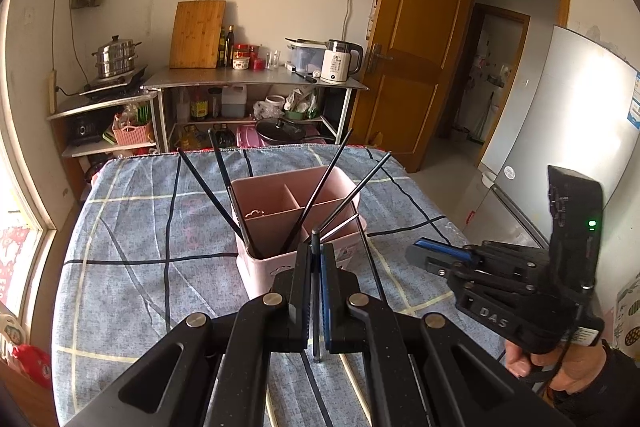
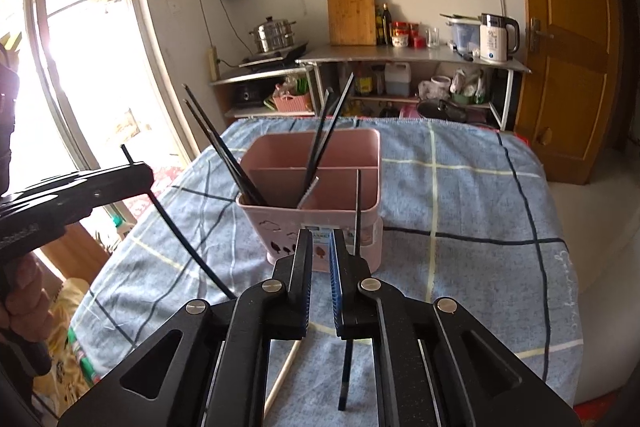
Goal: Organize utensils
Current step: 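Lower the black chopsticks into the basket compartments and open both tools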
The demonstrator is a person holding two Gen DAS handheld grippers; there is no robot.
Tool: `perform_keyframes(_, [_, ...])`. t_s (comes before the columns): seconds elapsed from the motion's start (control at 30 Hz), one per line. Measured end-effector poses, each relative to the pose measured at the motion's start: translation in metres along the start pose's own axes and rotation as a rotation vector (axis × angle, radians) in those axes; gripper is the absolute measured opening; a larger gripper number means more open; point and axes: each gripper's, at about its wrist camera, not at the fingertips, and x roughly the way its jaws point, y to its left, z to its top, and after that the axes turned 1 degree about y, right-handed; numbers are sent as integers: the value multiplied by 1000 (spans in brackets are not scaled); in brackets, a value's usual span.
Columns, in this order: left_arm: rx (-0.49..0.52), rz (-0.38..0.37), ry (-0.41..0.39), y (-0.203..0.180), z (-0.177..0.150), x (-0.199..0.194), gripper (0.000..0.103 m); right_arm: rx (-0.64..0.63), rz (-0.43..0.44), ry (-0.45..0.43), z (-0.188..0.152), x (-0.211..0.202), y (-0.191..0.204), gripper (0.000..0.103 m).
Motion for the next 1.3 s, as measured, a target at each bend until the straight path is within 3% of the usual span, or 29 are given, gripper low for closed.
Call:
perform_keyframes(0.97, [-13,-47,9,14,14,25,4,17,-19,124,34,90,-30,10])
perform_keyframes(1.3, [-6,-43,9,9,22,23,4,18,-5,98,39,76,-28,4])
